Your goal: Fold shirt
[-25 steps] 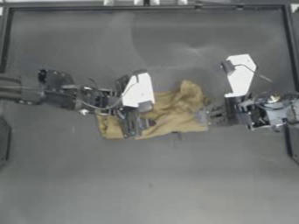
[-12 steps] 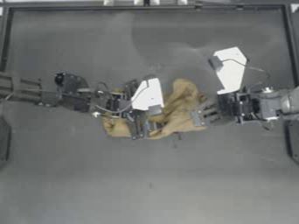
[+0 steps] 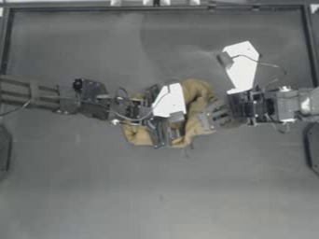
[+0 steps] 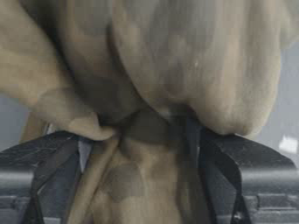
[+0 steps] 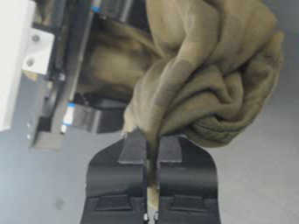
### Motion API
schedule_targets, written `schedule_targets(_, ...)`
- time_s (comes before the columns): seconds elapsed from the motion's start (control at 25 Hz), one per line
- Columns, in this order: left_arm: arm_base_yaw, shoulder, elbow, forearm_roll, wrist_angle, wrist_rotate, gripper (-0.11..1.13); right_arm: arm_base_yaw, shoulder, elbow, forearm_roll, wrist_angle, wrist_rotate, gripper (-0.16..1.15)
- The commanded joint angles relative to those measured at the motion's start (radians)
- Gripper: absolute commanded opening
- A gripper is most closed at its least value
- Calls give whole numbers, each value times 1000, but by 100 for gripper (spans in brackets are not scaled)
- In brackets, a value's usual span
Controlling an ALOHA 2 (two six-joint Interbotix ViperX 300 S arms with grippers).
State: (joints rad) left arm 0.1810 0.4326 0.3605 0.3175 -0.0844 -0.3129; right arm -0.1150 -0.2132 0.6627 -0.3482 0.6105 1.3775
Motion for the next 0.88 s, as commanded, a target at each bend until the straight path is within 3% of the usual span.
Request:
schedule_targets(0.04,-2,-29,-31,2,0,0,94,-2,-52,-8,6,12,-3,4)
schedule_targets(0.88,31,-238,-12,3,176,74,94,2,-97,66,3,8,-3,4)
